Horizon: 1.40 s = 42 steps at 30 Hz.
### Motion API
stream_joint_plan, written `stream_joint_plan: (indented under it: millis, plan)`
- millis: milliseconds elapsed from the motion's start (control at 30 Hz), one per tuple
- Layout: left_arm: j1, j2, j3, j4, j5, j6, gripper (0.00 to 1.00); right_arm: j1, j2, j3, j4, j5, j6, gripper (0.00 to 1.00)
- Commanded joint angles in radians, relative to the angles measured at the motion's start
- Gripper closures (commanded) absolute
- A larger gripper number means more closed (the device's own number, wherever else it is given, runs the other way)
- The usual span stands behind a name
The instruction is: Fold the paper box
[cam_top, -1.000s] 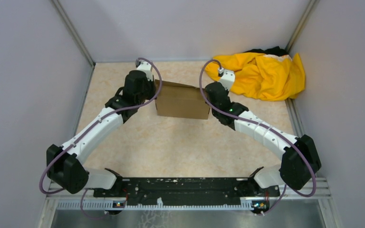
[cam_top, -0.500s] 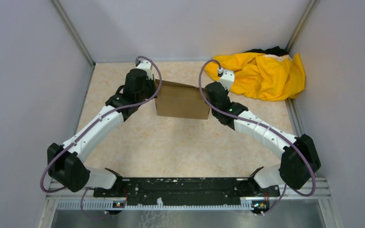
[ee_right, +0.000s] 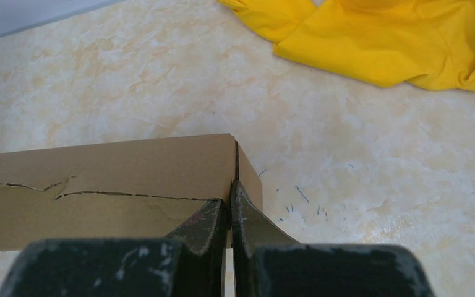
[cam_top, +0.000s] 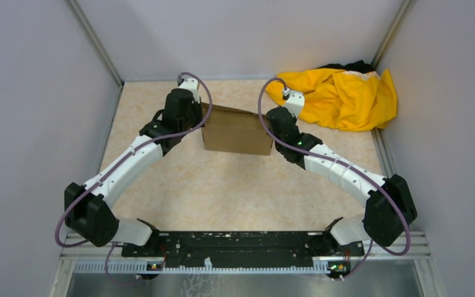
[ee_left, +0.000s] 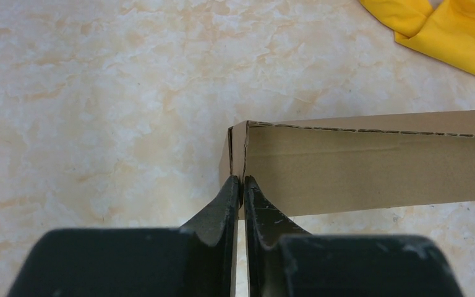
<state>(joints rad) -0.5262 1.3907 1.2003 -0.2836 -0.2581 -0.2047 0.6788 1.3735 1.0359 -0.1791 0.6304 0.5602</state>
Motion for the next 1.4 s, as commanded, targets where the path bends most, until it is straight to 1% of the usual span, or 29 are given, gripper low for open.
stream_joint_plan:
  millis: [0, 233, 500, 800, 1167, 1367]
  plan:
    - [-0.008, 0.033, 0.046, -0.012, 0.011, 0.001, 0.90, 0.015, 0.047, -0.025, -0.134, -0.074, 0.003, 1.00]
    - [-0.008, 0.045, 0.056, -0.027, 0.012, -0.024, 0.92, 0.015, 0.052, -0.027, -0.128, -0.078, -0.001, 1.00]
    - [-0.009, 0.039, 0.033, -0.036, 0.025, -0.079, 0.92, 0.014, 0.058, -0.039, -0.120, -0.086, 0.005, 1.00]
    - [-0.011, -0.002, -0.076, 0.011, 0.034, -0.103, 0.94, 0.014, 0.057, -0.042, -0.119, -0.087, 0.008, 1.00]
    - [-0.016, -0.024, -0.162, 0.055, 0.037, -0.117, 0.94, 0.020, 0.065, -0.053, -0.111, -0.085, 0.014, 1.00]
    - [-0.029, -0.035, -0.217, 0.110, 0.029, -0.124, 0.95, 0.025, 0.075, -0.059, -0.106, -0.079, 0.025, 1.00]
